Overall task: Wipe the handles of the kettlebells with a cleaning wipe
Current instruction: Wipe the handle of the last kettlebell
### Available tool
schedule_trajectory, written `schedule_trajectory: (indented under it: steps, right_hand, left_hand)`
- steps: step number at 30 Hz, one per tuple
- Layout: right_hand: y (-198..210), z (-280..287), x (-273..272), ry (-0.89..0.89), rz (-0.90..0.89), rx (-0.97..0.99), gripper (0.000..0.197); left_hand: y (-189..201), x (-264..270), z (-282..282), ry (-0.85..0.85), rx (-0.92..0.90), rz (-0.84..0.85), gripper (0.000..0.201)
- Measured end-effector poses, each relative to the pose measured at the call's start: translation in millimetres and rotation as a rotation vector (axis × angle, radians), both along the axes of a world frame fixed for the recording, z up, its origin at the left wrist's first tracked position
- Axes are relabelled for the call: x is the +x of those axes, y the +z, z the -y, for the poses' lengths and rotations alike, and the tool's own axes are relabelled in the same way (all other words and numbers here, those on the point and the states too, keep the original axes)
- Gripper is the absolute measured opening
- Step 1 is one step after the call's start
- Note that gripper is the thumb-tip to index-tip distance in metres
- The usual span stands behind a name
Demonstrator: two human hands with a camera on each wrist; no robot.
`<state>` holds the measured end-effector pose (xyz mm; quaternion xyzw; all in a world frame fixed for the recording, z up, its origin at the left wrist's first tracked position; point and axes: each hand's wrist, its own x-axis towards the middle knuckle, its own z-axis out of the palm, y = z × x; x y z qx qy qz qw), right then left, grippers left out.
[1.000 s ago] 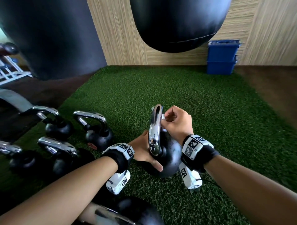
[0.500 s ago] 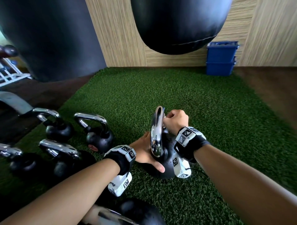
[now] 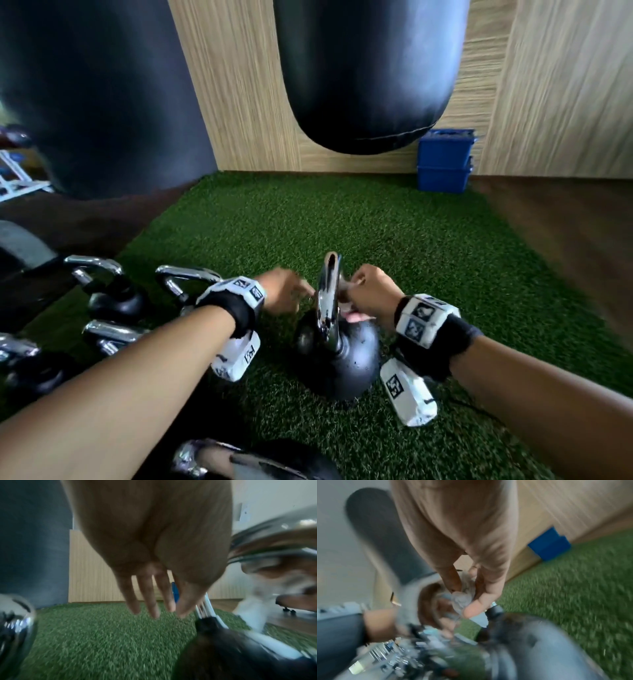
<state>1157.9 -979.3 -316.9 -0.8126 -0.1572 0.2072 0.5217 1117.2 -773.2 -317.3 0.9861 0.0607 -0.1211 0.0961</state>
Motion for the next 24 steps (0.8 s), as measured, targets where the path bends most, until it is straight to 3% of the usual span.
schedule_trajectory:
  steps: [1,3,5,7,9,10,13,14,16,21,24]
  right_hand:
    - [7.2,2.7,-9.0,0.055,-0.144,0.091,0.011]
    - [15.8,3.8,-21.8,0.157,-0.186,0.094,0.015]
    - [21.1,4.5,-33.0,0.196,-0.116,0.036,0.020]
    - [24.4,4.5,-39.2,0.179,-0.108,0.037,0.021]
    - [24.4,-1.8,-42.3,0.136,-0.125,0.042,0.015]
    - [23.6,-6.4,-42.4,0.117,-0.085,-0.023,0.022]
    - [14.6,-16.8,-41.1,0.152,0.295,-0.458,0.087]
    - [11.1,-17.6,-41.6,0.139,0.399,-0.521,0.095]
    - [4.9,-16.9,-41.4,0.085,0.505,-0.512,0.089]
    - [10.3,-14.7,-43.2,0.170,0.665,-0.516,0.064]
    - [24.1,-4.0,-35.1,0.248,0.617,-0.561,0.058]
  left_hand:
    - [13.5,2.3,-2.3,0.034,-0.012,0.167,0.054]
    - [31.2,7.8,-5.9,0.012,-0.054,0.386,0.077]
    - [41.8,14.1,-0.6,-0.094,-0.044,0.370,0.097]
    - [46.6,23.1,12.0,-0.243,0.063,0.238,0.104]
    - [45.7,29.0,24.5,-0.342,0.137,0.159,0.086]
    - [44.5,30.7,28.5,-0.345,0.121,0.165,0.073]
    - [44.8,30.5,35.3,-0.320,0.131,0.181,0.041]
    - [46.1,29.7,36.8,-0.321,0.167,0.178,0.033]
    - [48.7,27.5,39.0,-0.342,0.250,0.191,0.023]
    - [42.9,19.8,33.9,-0.326,0.237,0.272,0.028]
    - [35.9,12.1,31.5,-0.268,0.239,0.333,0.037]
